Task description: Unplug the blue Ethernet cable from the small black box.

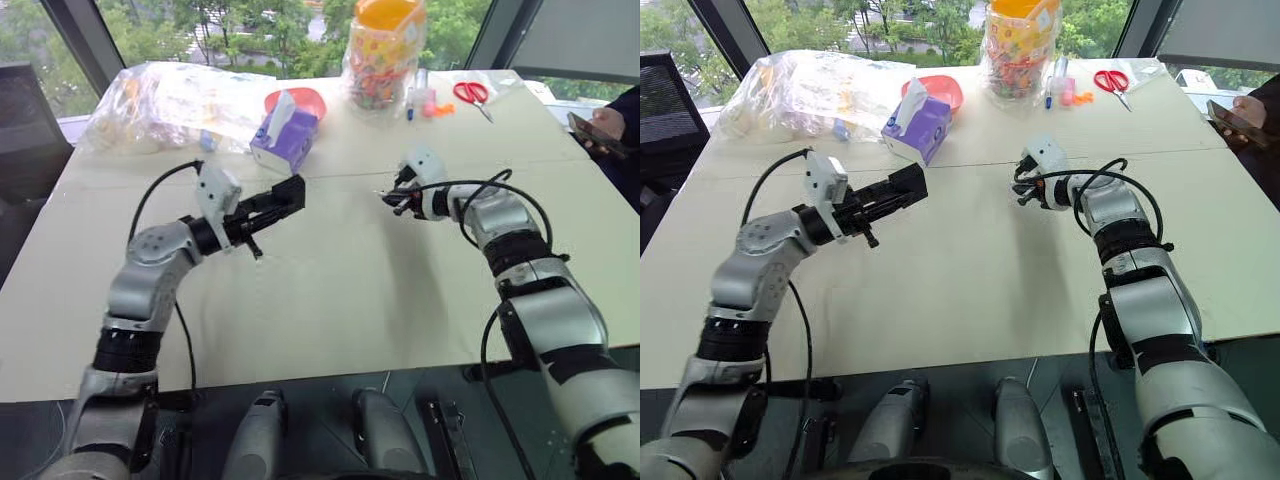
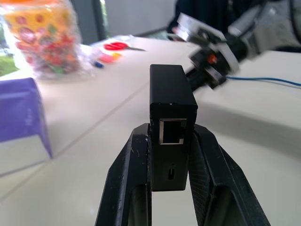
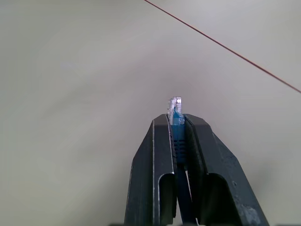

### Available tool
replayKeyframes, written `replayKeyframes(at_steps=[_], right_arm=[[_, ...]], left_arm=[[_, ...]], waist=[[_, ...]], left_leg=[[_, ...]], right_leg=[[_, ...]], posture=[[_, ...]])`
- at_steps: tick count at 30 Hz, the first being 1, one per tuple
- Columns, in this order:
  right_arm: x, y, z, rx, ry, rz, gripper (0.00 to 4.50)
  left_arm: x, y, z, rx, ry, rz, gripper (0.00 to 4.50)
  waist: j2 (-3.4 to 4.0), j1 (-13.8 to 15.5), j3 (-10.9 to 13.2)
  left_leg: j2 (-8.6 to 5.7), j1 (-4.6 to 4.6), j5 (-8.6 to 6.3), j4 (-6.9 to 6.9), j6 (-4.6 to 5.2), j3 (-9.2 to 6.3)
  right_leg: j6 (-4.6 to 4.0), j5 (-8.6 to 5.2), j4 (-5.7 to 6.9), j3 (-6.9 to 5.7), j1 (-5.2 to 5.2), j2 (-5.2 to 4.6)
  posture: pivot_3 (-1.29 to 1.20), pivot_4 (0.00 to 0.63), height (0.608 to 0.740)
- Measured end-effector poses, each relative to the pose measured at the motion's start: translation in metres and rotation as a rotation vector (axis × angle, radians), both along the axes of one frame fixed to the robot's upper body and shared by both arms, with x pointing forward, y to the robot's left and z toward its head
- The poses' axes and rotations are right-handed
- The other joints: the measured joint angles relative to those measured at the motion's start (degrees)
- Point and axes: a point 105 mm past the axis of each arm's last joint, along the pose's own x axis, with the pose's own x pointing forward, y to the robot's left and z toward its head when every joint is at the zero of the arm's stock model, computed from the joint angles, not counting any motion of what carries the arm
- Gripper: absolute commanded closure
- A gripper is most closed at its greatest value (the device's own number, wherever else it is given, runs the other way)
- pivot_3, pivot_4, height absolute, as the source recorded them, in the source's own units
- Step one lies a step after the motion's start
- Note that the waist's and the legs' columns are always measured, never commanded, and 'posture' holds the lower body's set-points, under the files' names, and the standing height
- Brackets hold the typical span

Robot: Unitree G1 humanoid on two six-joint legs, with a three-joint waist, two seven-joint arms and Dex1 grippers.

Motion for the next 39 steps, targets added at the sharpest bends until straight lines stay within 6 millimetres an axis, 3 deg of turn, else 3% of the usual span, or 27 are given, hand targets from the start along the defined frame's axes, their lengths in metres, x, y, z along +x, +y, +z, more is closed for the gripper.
replayKeyframes(at_steps=[2, 7, 8, 16, 21, 23, 25, 31, 39], right_arm=[[0.004, -0.004, -0.001, -0.01, -0.012, -0.048, 2.88], [0.007, -0.009, -0.001, 0.026, -0.015, -0.107, 0.31], [0.007, -0.009, 0.002, 0.046, -0.012, -0.112, 0.07], [0.0, 0.005, 0.047, 0.266, -0.068, -0.07, 0.07], [-0.017, 0.013, 0.05, 0.303, -0.054, -0.047, 0.07], [-0.023, 0.015, 0.052, 0.308, -0.054, -0.045, 0.0], [-0.029, 0.018, 0.056, 0.31, -0.059, -0.029, 0.0], [-0.048, 0.022, 0.046, 0.236, -0.019, 0.057, 0.0], [-0.082, 0.013, 0.034, 0.171, 0.043, 0.205, 0.0]], left_arm=[[0.008, -0.006, -0.009, -0.007, 0.006, 0.026, 4.03], [0.024, -0.03, -0.021, -0.06, 0.034, 0.046, 4.03], [0.027, -0.033, -0.024, -0.073, 0.05, 0.057, 4.03], [0.038, -0.031, -0.068, -0.024, 0.156, 0.18, 4.03], [0.041, -0.027, -0.08, -0.014, 0.147, 0.23, 4.03], [0.041, -0.025, -0.081, -0.016, 0.144, 0.235, 2.98], [0.041, -0.023, -0.091, -0.002, 0.172, 0.244, 2.2], [0.038, -0.02, -0.09, -0.002, 0.167, 0.226, 0.02], [0.013, 0.024, -0.075, -0.038, 0.209, 0.273, 0.02]], waist=[[0.0, -0.1, 0.0], [0.0, -0.2, 0.0], [0.0, -0.2, 0.0], [0.04, -0.2, 0.0], [0.03, 0.0, 0.0], [0.05, -0.1, 0.0], [0.08, -0.3, 0.0], [0.1, -0.3, -0.1], [0.09, -0.2, -0.1]], left_leg=[[0.0, 0.01, 0.0, 0.01, 0.0, 0.0], [0.0, 0.04, 0.01, 0.09, 0.01, 0.0], [0.0, 0.04, 0.01, 0.1, 0.01, 0.0], [0.0, 0.09, 0.0, 0.1, 0.01, -0.02], [-0.01, 0.08, 0.01, 0.17, 0.01, -0.02], [-0.01, 0.11, 0.01, 0.2, 0.01, -0.02], [-0.01, 0.12, 0.01, 0.2, 0.01, -0.02], [-0.01, 0.11, 0.01, 0.19, 0.01, -0.02], [0.0, 0.09, 0.0, 0.16, 0.01, -0.03]], right_leg=[[0.04, 0.02, 0.03, 0.0, 0.0, 0.0], [0.08, 0.04, 0.17, 0.0, 0.0, 0.01], [0.09, 0.04, 0.18, 0.01, 0.0, 0.01], [0.16, 0.02, 0.32, 0.01, 0.0, 0.01], [0.15, 0.02, 0.33, 0.02, 0.01, 0.0], [0.12, 0.03, 0.37, 0.02, 0.02, 0.0], [0.11, 0.03, 0.38, 0.02, 0.02, 0.01], [0.13, 0.02, 0.36, 0.01, 0.03, 0.01], [0.12, 0.01, 0.34, 0.02, 0.01, 0.0]], posture=[[0.0, 0.15, 0.728], [0.0, 0.15, 0.728], [0.0, 0.15, 0.728], [0.0, 0.15, 0.728], [0.0, 0.15, 0.728], [0.0, 0.15, 0.728], [0.0, 0.15, 0.728], [0.0, 0.15, 0.728], [0.0, 0.15, 0.728]])
